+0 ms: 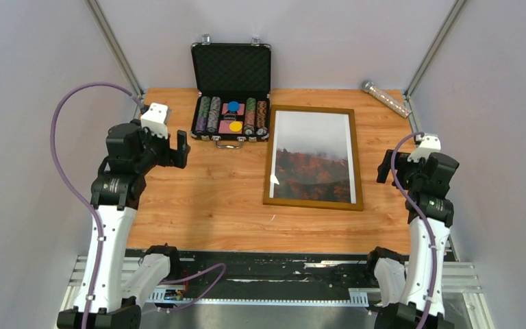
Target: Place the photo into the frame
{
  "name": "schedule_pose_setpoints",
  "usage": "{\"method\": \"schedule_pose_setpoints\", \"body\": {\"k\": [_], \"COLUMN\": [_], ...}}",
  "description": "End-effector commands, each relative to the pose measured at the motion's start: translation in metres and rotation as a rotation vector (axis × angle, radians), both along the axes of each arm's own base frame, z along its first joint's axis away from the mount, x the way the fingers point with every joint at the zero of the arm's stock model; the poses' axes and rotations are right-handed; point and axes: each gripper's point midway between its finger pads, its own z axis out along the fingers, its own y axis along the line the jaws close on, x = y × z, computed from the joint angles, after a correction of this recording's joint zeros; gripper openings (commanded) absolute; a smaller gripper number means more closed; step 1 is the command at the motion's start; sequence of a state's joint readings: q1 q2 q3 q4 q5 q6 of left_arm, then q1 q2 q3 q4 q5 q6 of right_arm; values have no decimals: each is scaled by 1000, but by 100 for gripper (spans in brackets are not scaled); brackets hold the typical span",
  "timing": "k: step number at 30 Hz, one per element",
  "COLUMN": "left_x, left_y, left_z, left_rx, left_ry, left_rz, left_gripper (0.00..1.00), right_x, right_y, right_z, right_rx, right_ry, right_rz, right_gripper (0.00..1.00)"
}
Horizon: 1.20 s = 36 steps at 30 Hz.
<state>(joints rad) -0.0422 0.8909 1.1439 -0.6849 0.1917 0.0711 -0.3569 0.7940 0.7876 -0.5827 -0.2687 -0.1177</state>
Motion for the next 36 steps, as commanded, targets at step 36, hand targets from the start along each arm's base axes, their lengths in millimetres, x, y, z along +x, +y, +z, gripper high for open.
{"method": "schedule_pose_setpoints", "body": {"k": [36], "left_x": [-7], "left_y": [14], "left_z": [-46], "left_rx": [67], "left_ry": [-157], "left_rz": [34], "left_gripper": [100], "right_x": [-17], "right_y": [-1], "right_z": [44], "right_rx": [-81], "right_ry": [-238], "right_rz": [-55], "right_gripper": [100]}}
